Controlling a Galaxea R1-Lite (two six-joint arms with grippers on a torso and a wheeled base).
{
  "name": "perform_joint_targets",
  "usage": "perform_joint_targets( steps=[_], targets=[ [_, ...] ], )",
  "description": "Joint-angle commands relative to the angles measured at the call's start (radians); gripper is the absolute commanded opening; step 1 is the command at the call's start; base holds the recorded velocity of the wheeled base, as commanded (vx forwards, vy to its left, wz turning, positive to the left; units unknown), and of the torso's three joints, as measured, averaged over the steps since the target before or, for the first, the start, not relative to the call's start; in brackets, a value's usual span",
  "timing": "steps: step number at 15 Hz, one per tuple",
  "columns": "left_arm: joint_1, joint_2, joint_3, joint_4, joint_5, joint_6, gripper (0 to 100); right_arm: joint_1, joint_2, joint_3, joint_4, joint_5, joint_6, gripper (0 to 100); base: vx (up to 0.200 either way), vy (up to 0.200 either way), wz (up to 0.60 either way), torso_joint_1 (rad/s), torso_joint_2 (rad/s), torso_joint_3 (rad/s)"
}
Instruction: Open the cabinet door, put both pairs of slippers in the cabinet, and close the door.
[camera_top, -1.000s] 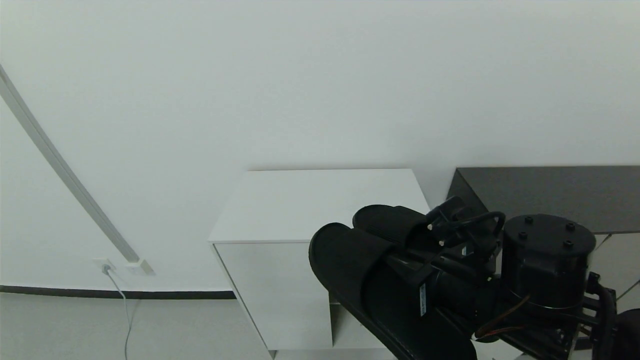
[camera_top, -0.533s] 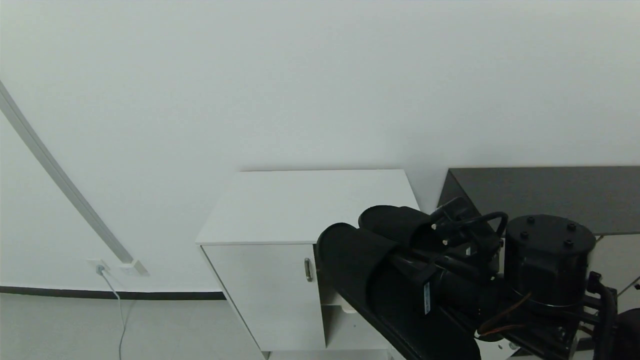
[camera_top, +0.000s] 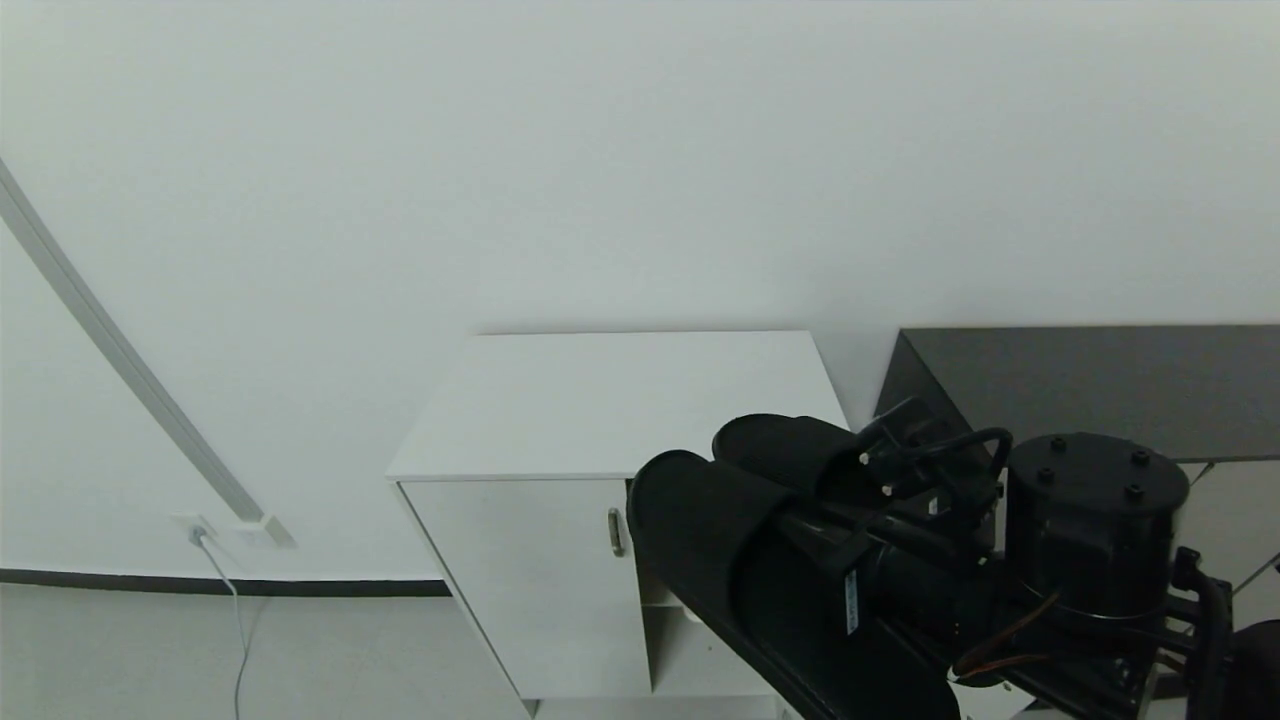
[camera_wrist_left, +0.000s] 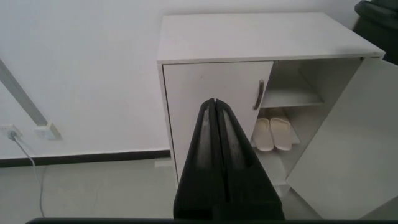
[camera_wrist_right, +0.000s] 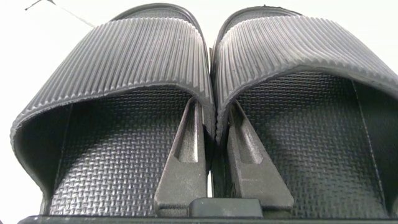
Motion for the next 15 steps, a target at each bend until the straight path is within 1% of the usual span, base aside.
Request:
perform_joint_targets(
  steps=[1,15],
  targets=[
    [0.000,0.001,0.000,0.000,0.000,0.000,0,0.001,0.000,0.000,-0.001,0.000,0.000,0,0.000,0.000,0.00,-0.134,0.29,0.173],
    [0.000,0.001,0.000,0.000,0.000,0.000,0,0.007,0.002,0.020,-0.001,-0.004,-0.006,0,0.000,0.000,0.00,-0.150,0.33,0.182]
  ],
)
